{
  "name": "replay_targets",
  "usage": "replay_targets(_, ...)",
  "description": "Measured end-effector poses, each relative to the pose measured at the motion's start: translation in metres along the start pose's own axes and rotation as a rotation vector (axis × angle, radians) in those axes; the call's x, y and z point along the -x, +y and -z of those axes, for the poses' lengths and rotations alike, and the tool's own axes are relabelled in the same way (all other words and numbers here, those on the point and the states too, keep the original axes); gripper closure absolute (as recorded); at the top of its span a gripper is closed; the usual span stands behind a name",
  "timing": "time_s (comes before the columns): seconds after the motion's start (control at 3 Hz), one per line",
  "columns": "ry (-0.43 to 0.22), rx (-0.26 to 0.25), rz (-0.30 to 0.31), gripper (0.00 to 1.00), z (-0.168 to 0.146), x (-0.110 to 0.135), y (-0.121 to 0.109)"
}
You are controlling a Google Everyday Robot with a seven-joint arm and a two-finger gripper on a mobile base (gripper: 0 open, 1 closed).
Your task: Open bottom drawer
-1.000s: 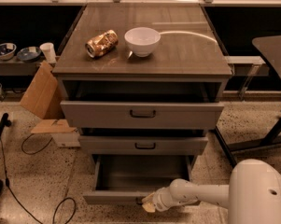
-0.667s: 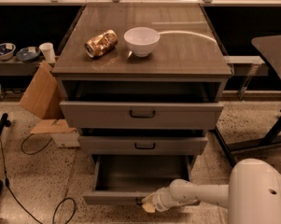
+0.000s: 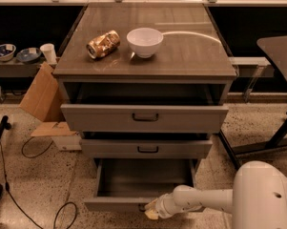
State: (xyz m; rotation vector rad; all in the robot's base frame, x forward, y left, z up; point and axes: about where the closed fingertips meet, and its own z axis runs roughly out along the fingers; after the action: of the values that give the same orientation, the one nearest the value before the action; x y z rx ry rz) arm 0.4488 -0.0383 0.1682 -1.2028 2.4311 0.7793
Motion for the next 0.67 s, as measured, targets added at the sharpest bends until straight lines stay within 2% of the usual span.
replay_targets(0.67, 0.004, -0.005, 0.011, 0.85, 0.0005, -0.0065, 0.0077)
